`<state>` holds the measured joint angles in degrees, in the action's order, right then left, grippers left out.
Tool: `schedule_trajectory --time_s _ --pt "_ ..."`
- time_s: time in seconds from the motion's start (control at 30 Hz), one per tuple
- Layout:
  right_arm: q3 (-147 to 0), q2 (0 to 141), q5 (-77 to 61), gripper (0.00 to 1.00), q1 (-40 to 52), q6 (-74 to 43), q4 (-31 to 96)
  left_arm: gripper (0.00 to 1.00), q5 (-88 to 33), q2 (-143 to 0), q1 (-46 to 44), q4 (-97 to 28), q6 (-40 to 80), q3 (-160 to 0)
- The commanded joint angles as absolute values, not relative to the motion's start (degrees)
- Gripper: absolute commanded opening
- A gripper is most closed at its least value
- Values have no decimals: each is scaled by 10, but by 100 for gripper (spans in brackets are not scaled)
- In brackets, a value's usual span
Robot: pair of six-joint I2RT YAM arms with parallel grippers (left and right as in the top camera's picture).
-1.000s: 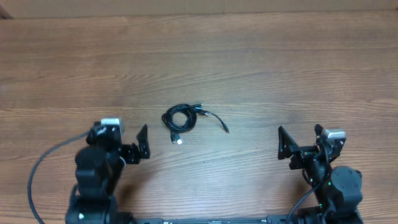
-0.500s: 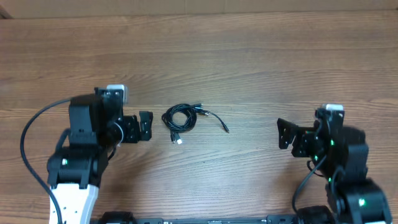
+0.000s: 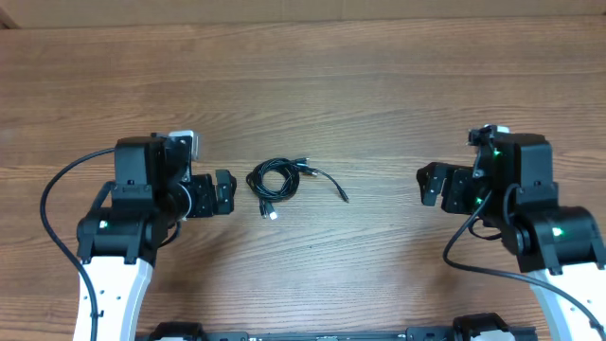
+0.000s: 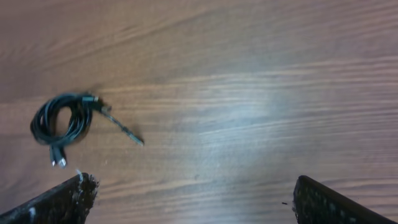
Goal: Untangle cables
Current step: 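Move both grippers inward toward the black cable bundle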
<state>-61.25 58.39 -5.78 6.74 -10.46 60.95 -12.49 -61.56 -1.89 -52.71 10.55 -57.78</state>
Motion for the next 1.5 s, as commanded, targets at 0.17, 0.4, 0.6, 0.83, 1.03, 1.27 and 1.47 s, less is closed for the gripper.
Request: schedule_trajectory --time_s 0.17,0.4,0.6,0.83,1.03,1.27,1.47 --pt "-629 583 -87 100 67 -105 608 100 -155 -659 -25 -451 242 -593" --pt "-629 583 -87 100 67 -105 608 97 -118 -735 -67 -434 206 -593" --pt "-629 583 -87 100 67 -105 608 92 -72 -822 -103 -432 207 -593" --pt "-629 583 -87 100 67 -105 608 87 -81 -940 -121 -390 234 -593" --pt "-629 583 -87 100 67 -105 608 73 -137 -995 -127 -342 234 -593" --pt "-629 583 -87 100 67 -105 609 45 -137 -1039 -136 -338 234 -593" --pt "-629 583 -87 100 67 -105 608 14 -160 -1041 -137 -342 234 -604"
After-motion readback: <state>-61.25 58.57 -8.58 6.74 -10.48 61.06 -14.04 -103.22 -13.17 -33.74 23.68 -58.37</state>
